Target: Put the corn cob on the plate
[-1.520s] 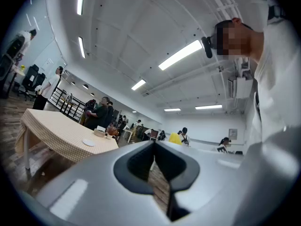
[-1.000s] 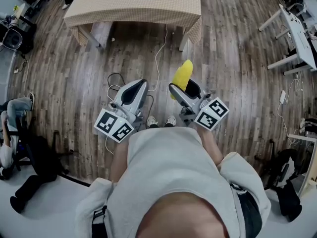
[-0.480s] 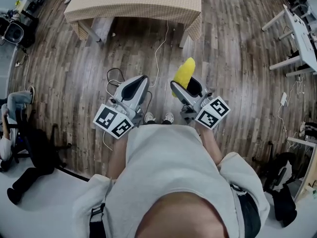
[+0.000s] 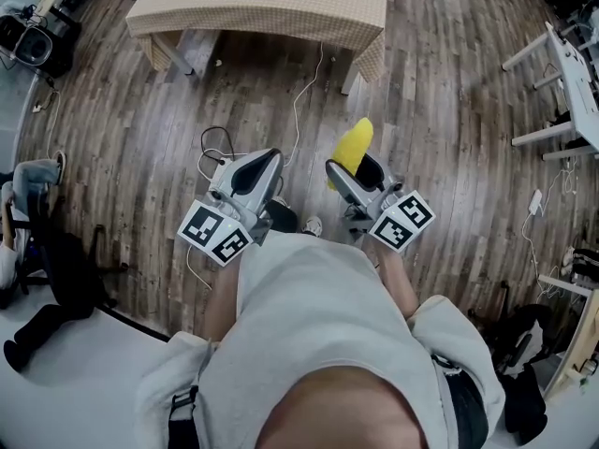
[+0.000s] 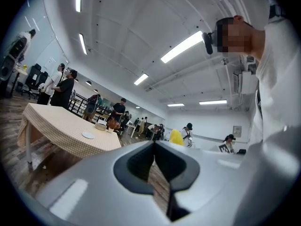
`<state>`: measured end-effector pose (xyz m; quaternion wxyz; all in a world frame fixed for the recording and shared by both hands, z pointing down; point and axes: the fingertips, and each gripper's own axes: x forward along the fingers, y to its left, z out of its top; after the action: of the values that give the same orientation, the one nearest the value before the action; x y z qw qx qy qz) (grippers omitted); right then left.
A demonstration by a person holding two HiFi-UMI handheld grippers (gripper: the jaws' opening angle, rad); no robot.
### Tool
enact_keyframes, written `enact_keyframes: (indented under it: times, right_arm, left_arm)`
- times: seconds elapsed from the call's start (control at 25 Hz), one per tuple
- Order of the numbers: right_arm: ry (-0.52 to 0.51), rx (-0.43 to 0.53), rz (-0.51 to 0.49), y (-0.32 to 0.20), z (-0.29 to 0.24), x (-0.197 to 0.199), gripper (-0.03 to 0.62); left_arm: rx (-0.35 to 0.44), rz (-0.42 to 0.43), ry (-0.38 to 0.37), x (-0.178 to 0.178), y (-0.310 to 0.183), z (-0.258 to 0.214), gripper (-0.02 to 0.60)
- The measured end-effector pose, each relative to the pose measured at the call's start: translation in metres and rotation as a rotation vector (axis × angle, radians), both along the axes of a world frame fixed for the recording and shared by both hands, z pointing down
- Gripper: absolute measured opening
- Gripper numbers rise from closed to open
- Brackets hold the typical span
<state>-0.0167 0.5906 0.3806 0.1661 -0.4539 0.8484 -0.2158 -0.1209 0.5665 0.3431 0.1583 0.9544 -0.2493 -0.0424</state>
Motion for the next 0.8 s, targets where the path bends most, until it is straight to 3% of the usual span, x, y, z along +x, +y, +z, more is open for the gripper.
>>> enact_keyframes:
  times: [0.48, 0.8]
  right_arm:
    - [0.004, -0.026, 0.003, -0.042, 0.01, 0.019, 0.259]
    - [0.01, -0.039, 0.011, -0.102, 0.015, 0.033, 0.259]
  left_arm:
    - [-0.022, -0.013, 0.015, 0.015, -0.044, 0.01, 0.008]
    - [-0.035, -0.006, 0.016, 0.028, -0.106, 0.02, 0.008]
